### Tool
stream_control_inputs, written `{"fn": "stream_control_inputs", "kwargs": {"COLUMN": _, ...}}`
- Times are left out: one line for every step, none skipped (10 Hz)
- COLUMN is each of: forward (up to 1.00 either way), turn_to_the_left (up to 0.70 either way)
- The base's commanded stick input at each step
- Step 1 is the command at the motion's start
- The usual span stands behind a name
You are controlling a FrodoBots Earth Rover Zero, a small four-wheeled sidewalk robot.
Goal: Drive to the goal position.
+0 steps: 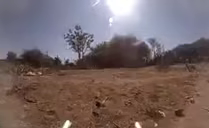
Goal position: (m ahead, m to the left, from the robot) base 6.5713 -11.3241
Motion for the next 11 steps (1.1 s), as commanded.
{"fn": "stream_control_inputs", "kwargs": {"forward": 0.70, "turn_to_the_left": 0.00}}
{"fn": "stream_control_inputs", "kwargs": {"forward": 0.70, "turn_to_the_left": 0.00}}
{"fn": "stream_control_inputs", "kwargs": {"forward": 0.70, "turn_to_the_left": 0.00}}
{"fn": "stream_control_inputs", "kwargs": {"forward": 0.70, "turn_to_the_left": 0.00}}
{"fn": "stream_control_inputs", "kwargs": {"forward": 0.70, "turn_to_the_left": 0.00}}
{"fn": "stream_control_inputs", "kwargs": {"forward": 0.70, "turn_to_the_left": 0.00}}
{"fn": "stream_control_inputs", "kwargs": {"forward": 0.70, "turn_to_the_left": 0.00}}
{"fn": "stream_control_inputs", "kwargs": {"forward": 0.70, "turn_to_the_left": 0.00}}
{"fn": "stream_control_inputs", "kwargs": {"forward": 0.70, "turn_to_the_left": 0.00}}
{"fn": "stream_control_inputs", "kwargs": {"forward": 0.70, "turn_to_the_left": 0.00}}
{"fn": "stream_control_inputs", "kwargs": {"forward": 0.70, "turn_to_the_left": 0.00}}
